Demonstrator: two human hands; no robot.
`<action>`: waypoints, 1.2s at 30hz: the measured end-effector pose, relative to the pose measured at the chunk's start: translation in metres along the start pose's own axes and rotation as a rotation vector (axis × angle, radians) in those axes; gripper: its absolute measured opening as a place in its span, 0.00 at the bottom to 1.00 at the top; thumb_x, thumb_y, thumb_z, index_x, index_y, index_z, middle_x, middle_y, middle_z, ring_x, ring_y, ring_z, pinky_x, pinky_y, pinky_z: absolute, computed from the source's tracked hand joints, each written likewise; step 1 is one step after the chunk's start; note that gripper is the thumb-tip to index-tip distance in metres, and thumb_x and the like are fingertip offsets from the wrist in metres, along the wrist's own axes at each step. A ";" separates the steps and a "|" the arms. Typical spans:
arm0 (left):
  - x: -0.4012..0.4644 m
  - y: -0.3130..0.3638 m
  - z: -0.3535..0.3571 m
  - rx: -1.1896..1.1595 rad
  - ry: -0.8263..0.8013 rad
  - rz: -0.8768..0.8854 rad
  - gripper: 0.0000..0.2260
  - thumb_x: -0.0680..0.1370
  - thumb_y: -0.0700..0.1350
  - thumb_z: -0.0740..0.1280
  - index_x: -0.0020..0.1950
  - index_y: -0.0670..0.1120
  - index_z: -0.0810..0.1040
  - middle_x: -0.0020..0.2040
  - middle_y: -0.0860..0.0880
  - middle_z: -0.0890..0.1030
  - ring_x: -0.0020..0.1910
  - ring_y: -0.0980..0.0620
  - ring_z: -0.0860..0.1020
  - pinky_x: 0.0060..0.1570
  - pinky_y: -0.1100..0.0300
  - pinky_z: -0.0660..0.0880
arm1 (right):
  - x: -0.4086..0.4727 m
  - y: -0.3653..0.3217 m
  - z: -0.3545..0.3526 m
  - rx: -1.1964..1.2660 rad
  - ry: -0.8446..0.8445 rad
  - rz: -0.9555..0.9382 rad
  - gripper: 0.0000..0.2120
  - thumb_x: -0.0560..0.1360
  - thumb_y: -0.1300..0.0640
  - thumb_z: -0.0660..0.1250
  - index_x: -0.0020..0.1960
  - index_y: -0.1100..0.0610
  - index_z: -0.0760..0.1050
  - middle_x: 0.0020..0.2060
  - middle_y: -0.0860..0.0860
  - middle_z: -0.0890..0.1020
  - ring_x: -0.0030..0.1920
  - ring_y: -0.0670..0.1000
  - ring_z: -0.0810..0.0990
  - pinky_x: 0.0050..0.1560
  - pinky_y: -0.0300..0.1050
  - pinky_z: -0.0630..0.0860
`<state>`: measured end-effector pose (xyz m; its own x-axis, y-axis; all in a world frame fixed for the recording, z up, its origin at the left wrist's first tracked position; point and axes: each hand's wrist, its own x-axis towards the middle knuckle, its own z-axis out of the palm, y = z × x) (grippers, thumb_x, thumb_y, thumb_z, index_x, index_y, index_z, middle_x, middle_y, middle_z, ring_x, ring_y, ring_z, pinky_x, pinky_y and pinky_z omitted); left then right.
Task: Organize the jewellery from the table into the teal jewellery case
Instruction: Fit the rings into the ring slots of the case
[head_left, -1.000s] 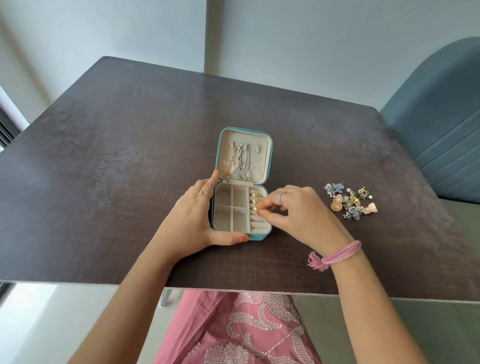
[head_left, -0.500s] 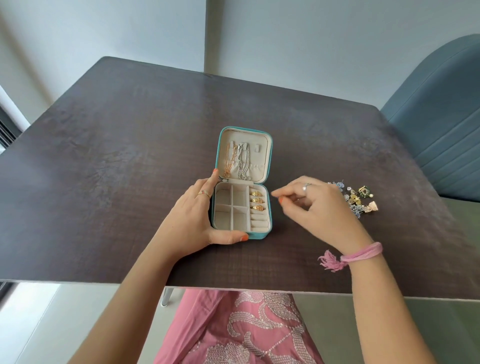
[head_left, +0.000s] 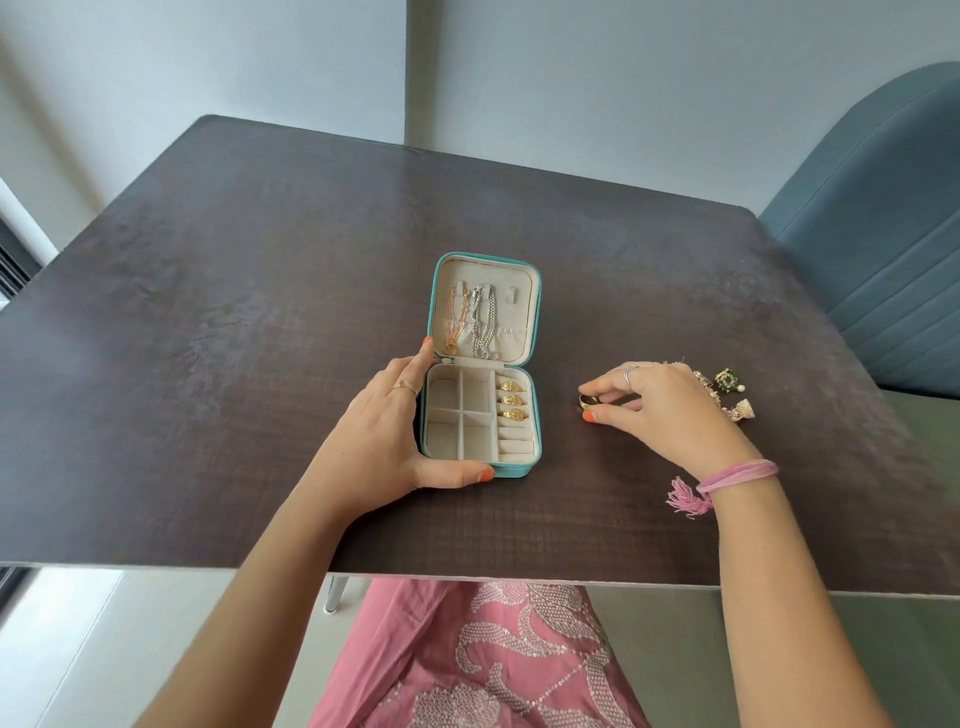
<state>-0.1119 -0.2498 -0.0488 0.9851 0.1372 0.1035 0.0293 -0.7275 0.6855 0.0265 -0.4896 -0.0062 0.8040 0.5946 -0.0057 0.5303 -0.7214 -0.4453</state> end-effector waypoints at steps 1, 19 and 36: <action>0.000 0.000 0.000 -0.003 0.001 -0.001 0.58 0.56 0.74 0.66 0.78 0.54 0.45 0.70 0.54 0.65 0.68 0.56 0.64 0.66 0.60 0.62 | 0.001 0.001 0.001 -0.003 0.011 -0.004 0.10 0.71 0.57 0.74 0.53 0.52 0.83 0.43 0.43 0.82 0.43 0.40 0.81 0.52 0.35 0.76; 0.000 0.001 -0.001 0.000 0.007 0.013 0.58 0.56 0.73 0.66 0.79 0.50 0.47 0.70 0.53 0.66 0.68 0.57 0.64 0.65 0.65 0.60 | -0.017 -0.059 0.005 0.244 -0.001 -0.223 0.07 0.71 0.62 0.72 0.47 0.54 0.84 0.41 0.46 0.82 0.39 0.41 0.81 0.40 0.28 0.75; 0.001 -0.001 0.001 0.009 0.012 0.020 0.58 0.57 0.73 0.67 0.79 0.51 0.46 0.70 0.53 0.65 0.67 0.58 0.64 0.63 0.66 0.60 | -0.014 -0.065 0.011 0.088 -0.048 -0.219 0.06 0.72 0.59 0.71 0.48 0.55 0.83 0.38 0.44 0.81 0.40 0.42 0.81 0.44 0.33 0.78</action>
<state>-0.1110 -0.2492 -0.0502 0.9835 0.1304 0.1257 0.0111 -0.7361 0.6768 -0.0222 -0.4474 0.0132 0.6577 0.7511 0.0573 0.6633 -0.5414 -0.5167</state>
